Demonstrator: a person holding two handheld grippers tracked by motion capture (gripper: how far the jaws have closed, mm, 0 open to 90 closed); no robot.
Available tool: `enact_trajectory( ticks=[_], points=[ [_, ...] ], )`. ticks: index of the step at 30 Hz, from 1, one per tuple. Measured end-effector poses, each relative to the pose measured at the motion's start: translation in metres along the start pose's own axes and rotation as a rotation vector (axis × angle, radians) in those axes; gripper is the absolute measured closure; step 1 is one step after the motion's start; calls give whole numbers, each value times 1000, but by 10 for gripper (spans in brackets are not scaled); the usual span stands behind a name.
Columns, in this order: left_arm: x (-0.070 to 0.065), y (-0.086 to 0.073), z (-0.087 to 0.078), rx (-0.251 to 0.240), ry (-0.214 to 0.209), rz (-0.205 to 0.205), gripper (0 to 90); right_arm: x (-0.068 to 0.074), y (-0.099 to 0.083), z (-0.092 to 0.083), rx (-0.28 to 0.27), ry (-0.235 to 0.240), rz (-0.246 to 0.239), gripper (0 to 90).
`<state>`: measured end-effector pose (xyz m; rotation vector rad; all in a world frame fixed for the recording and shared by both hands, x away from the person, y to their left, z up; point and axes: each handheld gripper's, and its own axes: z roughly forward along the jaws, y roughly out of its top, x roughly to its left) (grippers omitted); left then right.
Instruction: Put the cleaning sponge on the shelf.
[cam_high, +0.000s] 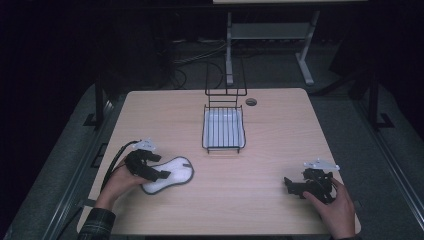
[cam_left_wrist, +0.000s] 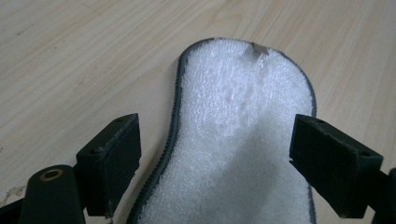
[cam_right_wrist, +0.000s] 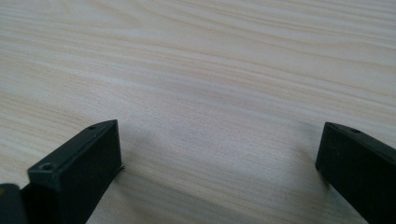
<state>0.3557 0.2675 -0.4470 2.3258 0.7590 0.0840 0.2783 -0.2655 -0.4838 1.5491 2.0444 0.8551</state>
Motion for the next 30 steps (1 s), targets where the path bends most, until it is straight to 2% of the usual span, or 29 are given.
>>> enact_trajectory(
  ticks=[3, 8, 11, 13, 15, 17, 20, 22, 23, 28, 30],
  points=[
    [0, -2, 5, 26, 0, 13, 144, 0, 0, 0, 0, 0, 0, 0],
    [-2, -3, 8, 25, 9, 20, 136, 0, 0, 0, 0, 0, 1, 0],
    [-6, -2, 9, 44, 19, 59, 133, 0, 0, 0, 0, 0, 0, 0],
    [-7, -2, 9, 49, 20, 69, 132, 0, 0, 0, 0, 0, 1, 0],
    [-8, -2, 10, 57, 15, 71, 130, 0, 0, 0, 0, 0, 1, 0],
    [-7, -3, 12, 58, 4, 52, 131, 0, 0, 0, 0, 0, 0, 0],
    [-6, -4, 13, 53, -6, 44, 134, 0, 0, 0, 0, 0, 1, 0],
    [-7, -3, 12, 53, -11, 51, 147, 0, 0, 0, 0, 0, 2, 0],
    [-7, -3, 11, 54, -17, 64, 201, 0, 0, 0, 0, 0, 0, 0],
    [-8, -3, 10, 57, -24, 79, 243, 0, 0, 0, 0, 0, 1, 0],
    [-9, -3, 9, 57, -26, 72, 300, 0, 0, 0, 0, 0, 1, 0]
  ],
)
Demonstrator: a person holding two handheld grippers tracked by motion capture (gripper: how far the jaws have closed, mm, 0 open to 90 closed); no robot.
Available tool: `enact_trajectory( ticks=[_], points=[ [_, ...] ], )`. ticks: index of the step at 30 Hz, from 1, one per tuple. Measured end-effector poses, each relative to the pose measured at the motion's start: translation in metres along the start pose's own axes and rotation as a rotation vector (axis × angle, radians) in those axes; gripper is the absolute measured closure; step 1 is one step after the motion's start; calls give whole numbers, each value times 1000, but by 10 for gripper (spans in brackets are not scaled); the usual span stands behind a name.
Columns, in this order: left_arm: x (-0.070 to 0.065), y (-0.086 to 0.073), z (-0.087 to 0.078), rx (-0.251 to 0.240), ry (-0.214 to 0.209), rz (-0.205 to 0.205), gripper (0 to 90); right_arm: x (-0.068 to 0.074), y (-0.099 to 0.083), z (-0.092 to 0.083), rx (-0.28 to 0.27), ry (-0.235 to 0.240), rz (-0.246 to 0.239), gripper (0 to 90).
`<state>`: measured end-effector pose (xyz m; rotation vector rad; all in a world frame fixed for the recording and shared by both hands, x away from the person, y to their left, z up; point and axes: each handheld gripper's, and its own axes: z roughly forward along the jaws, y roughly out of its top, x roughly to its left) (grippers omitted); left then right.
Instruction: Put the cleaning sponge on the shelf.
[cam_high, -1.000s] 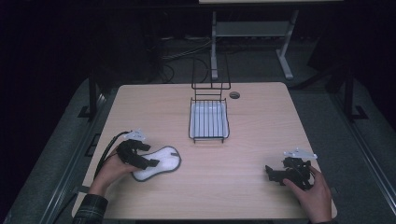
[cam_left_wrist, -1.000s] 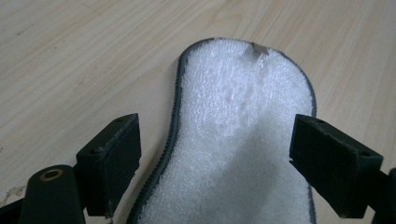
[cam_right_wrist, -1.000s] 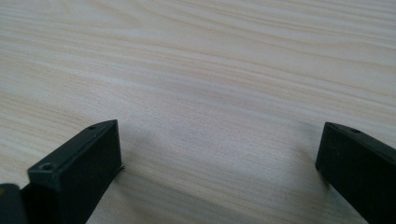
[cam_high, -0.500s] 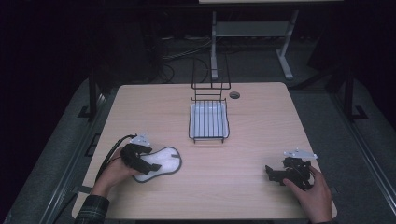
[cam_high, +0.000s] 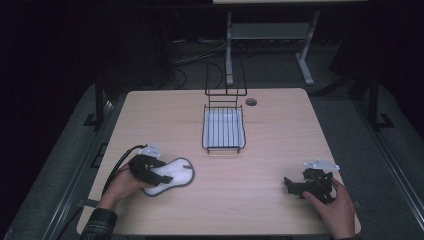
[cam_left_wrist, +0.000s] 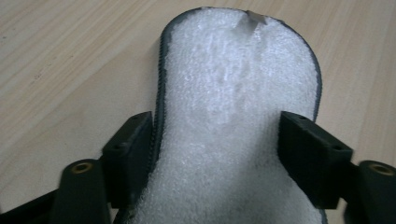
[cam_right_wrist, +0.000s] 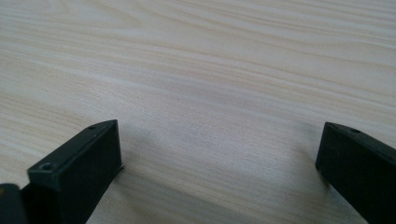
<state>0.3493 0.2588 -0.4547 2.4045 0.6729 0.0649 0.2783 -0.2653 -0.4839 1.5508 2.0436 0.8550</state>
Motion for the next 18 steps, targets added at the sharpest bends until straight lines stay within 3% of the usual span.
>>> enact_trajectory(
  ticks=[10, 12, 13, 15, 18],
  points=[
    [-2, -2, -4, -27, 13, 3, 427, 0, 0, 0, -1, 0, 0, 0],
    [-3, -2, -7, -45, 6, -7, 567, 0, 0, 0, 0, 0, 0, 0],
    [-2, -2, -9, -43, 11, -2, 567, 0, 0, 0, 0, 0, 0, 0],
    [-2, -3, -11, -49, 15, -10, 687, 0, 0, 0, 0, 0, 0, 0],
    [0, -4, -12, -53, 12, -28, 752, 0, 0, 0, 0, 0, 0, 0]
  ],
)
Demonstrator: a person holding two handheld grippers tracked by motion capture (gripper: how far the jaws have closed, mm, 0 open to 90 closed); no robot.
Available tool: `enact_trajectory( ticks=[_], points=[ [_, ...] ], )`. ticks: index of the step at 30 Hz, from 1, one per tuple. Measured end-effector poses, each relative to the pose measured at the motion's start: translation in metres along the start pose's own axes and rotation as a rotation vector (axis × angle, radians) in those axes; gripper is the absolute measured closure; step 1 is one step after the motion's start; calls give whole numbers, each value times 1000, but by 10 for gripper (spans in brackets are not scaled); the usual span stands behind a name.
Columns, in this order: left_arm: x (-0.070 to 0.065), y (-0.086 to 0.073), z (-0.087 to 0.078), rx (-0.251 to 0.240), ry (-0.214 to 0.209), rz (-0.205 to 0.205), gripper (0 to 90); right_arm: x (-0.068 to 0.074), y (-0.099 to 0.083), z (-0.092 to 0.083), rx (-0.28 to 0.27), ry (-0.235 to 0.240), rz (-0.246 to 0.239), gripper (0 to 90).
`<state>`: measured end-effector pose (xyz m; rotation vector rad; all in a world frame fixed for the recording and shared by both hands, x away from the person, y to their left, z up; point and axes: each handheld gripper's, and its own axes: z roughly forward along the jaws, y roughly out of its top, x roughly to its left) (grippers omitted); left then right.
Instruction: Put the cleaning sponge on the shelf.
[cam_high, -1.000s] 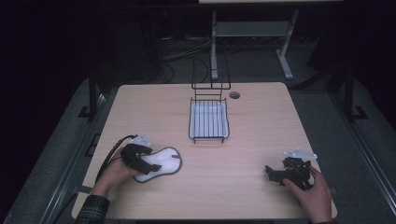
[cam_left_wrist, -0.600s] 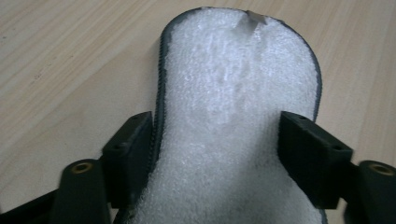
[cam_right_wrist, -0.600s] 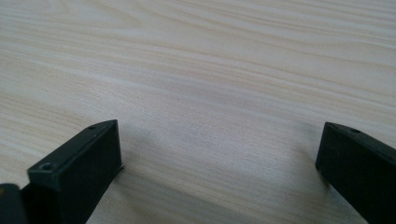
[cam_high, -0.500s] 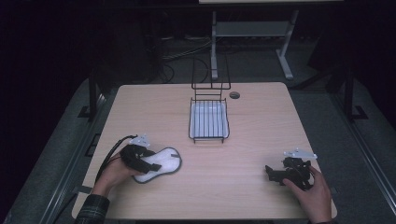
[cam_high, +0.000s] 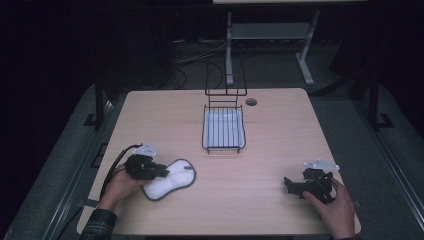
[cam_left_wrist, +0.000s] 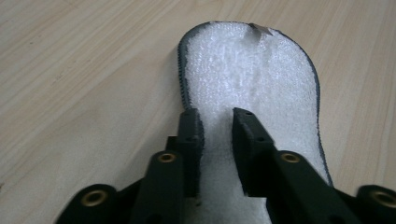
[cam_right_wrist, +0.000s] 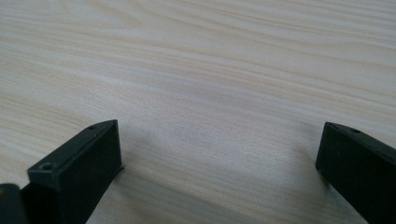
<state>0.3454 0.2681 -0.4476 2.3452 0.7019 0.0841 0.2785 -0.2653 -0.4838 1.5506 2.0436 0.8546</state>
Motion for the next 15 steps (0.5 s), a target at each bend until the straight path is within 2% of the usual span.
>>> enact_trajectory(
  ticks=[2, 4, 7, 15],
  points=[
    [2, 0, -1, -5, -6, -16, 811, 0, 0, 0, 0, 0, 0, 0],
    [4, -1, -3, -20, -12, -50, 824, 0, 0, 0, 0, 0, 0, 0],
    [5, -1, -6, -33, -19, -69, 834, 0, 0, 0, 0, 0, 0, 0],
    [2, 0, -18, -95, -10, -79, 845, 0, 0, 0, 0, 0, 0, 0]
  ],
)
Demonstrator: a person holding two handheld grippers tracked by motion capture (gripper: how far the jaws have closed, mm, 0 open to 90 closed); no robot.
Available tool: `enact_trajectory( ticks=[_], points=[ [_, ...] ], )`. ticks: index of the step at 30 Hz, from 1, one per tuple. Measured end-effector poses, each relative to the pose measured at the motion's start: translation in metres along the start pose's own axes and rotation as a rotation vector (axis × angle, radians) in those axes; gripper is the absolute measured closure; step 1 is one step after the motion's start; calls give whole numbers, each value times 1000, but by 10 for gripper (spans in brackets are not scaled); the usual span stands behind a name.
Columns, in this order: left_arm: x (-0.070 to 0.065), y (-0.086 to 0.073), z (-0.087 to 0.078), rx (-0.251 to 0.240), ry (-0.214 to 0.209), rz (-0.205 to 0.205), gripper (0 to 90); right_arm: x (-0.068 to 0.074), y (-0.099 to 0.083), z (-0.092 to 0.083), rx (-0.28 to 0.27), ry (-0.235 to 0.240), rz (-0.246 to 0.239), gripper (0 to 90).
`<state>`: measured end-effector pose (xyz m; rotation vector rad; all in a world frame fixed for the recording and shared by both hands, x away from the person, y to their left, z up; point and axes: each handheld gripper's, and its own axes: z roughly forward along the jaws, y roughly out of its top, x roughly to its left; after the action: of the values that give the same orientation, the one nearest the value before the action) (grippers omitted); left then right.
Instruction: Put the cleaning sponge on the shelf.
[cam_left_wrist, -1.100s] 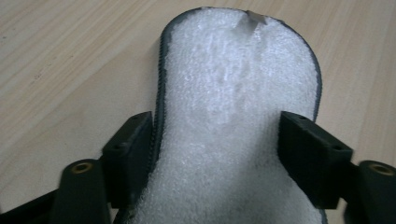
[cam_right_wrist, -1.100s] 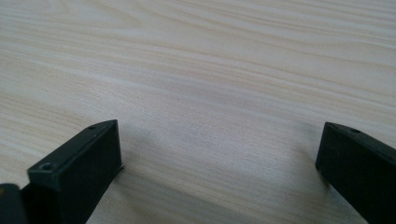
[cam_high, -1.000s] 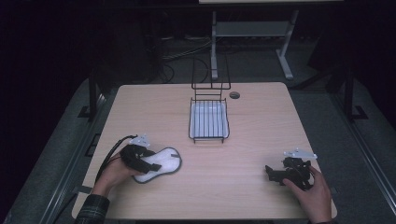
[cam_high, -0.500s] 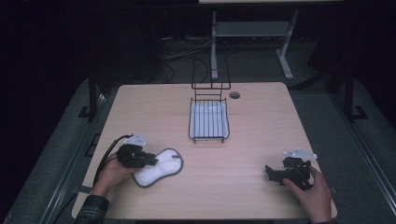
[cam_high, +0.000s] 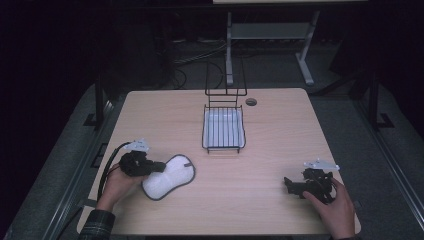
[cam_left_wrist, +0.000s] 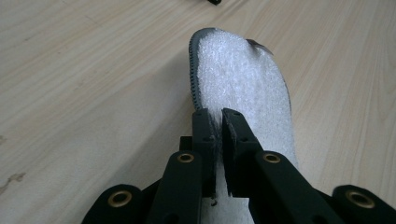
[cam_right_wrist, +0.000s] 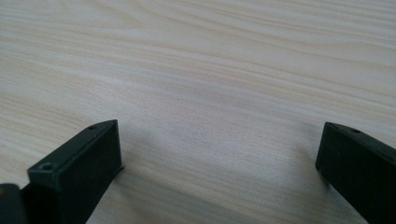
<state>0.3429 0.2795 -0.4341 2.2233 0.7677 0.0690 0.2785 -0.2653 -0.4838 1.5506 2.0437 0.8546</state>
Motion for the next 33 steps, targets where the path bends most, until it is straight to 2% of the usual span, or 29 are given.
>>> enact_trajectory(
  ticks=[3, 13, 21, 22, 24, 29, 33],
  points=[
    [-3, 1, -3, -6, 2, 11, 847, 0, 0, 0, 0, 0, 0, 0],
    [-7, 2, -11, -47, 16, 3, 849, 0, 0, 0, 0, 0, 0, 0],
    [-10, 4, -18, -87, 9, -21, 850, 0, 0, 0, 0, 0, 0, 0],
    [-11, 6, -19, -99, 3, -33, 850, 0, 0, 0, 0, 0, 0, 0],
    [-12, 7, -20, -101, 7, -29, 849, 0, 0, 0, 0, 0, 0, 0],
    [-14, 10, -22, -121, 2, -47, 850, 0, 0, 0, 0, 0, 0, 0],
    [-16, 13, -24, -159, -3, -52, 849, 0, 0, 0, 0, 0, 0, 0]
  ],
)
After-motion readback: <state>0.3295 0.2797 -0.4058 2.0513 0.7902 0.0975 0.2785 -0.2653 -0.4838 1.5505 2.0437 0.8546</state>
